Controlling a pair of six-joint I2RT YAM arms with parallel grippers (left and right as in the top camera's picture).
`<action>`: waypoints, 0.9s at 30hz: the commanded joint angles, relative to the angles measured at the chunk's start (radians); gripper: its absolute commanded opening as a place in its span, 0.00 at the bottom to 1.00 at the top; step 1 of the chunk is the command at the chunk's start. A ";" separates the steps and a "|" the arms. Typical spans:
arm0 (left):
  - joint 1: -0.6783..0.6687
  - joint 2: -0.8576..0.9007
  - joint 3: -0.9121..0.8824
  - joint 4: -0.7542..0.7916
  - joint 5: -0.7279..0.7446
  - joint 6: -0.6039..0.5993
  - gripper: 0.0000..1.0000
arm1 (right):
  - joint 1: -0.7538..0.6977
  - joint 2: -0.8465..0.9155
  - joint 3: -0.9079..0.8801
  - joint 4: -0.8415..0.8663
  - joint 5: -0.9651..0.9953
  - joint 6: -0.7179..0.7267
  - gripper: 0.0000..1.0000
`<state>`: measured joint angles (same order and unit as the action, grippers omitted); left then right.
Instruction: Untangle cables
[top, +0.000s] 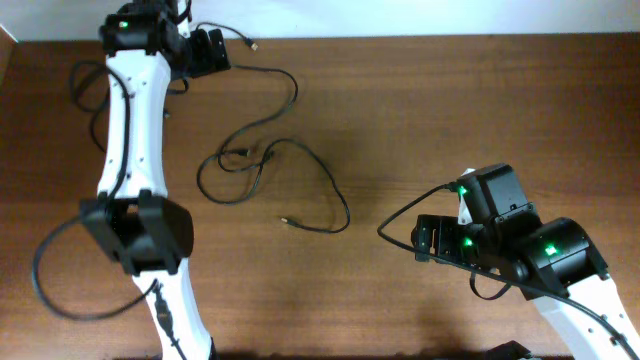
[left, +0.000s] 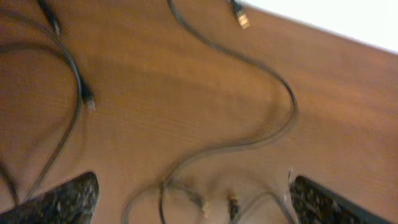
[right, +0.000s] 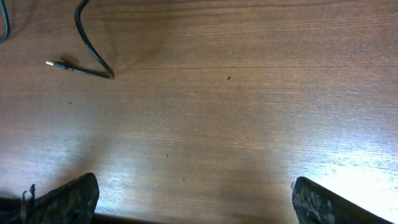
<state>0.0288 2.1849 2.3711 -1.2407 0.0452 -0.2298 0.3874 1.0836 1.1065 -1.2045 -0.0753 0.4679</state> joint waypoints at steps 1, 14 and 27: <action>-0.052 -0.031 -0.018 -0.209 0.108 -0.046 0.99 | 0.005 -0.005 -0.004 -0.014 0.002 0.013 0.99; -0.306 -0.029 -0.654 0.341 -0.122 0.089 0.75 | 0.005 -0.220 -0.004 -0.101 0.006 0.020 0.98; -0.306 0.008 -0.753 0.463 -0.122 0.252 0.11 | 0.005 -0.232 -0.004 -0.101 0.005 0.020 0.99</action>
<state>-0.2802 2.1616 1.6402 -0.7807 -0.0658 0.0109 0.3874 0.8555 1.1057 -1.3083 -0.0753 0.4824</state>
